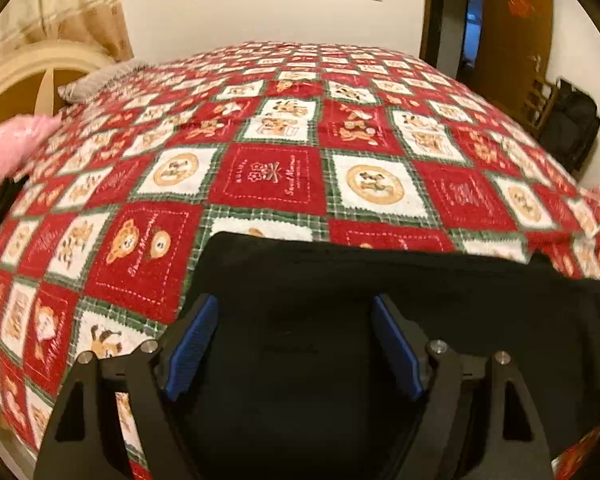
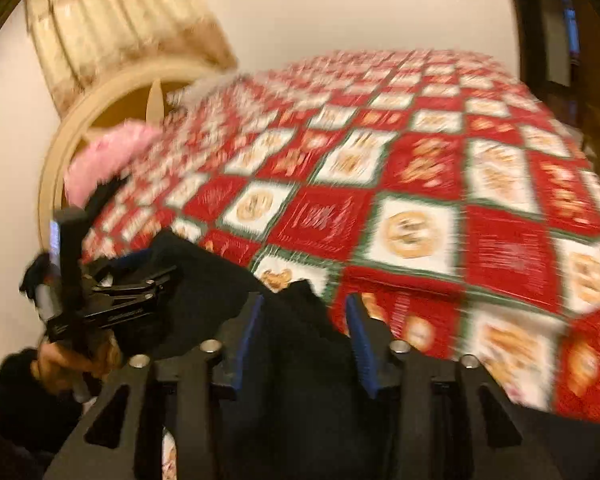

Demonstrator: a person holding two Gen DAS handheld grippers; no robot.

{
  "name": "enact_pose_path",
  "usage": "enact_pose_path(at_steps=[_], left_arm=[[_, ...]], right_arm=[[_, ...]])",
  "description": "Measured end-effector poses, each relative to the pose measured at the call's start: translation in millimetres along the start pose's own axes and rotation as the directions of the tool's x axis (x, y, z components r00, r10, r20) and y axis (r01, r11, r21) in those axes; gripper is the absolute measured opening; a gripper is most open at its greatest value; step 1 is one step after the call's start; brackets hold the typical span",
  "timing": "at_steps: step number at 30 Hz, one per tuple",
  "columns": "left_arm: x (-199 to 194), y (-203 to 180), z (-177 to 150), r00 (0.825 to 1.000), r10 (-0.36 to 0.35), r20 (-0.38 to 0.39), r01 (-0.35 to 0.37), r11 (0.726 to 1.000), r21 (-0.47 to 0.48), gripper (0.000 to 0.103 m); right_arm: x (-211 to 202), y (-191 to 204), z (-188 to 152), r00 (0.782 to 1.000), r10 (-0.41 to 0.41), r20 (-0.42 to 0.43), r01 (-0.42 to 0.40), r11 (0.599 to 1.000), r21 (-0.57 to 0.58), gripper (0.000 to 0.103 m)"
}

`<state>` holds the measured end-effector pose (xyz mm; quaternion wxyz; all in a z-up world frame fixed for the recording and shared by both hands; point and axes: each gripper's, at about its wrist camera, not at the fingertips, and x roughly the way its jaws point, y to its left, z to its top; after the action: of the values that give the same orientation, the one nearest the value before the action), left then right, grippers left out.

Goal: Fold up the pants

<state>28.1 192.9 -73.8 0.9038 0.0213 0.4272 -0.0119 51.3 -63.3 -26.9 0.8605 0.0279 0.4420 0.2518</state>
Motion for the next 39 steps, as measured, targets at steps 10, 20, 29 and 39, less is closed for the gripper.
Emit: enact_pose_path(at_steps=[10,20,29,39], left_arm=[[5.1,-3.4,-2.9,0.999,0.034,0.038,-0.035,0.999,0.036,0.096],[3.4,-3.7,1.2,1.0,0.023,0.016,-0.023,0.999,0.035,0.098],[-35.2,-56.6,18.1,0.985,-0.162,0.066,0.152,0.979,0.133,0.098],[-52.4,-178.5,21.7,0.922,-0.385,-0.036,0.379,0.88,0.286,0.098]], right_arm=[[47.7,13.8,-7.2,0.978,-0.187,-0.091,0.184,0.982,-0.042,0.03],[-27.2,-20.1,-4.7,0.991,-0.097,0.097,0.069,0.963,0.261,0.034],[-283.8,-148.7,-164.0,0.697,-0.704,0.135,0.353,0.501,0.79,0.059],[-358.4,-228.8,-290.5,0.61,-0.78,-0.139,0.336,0.096,0.937,0.059]])
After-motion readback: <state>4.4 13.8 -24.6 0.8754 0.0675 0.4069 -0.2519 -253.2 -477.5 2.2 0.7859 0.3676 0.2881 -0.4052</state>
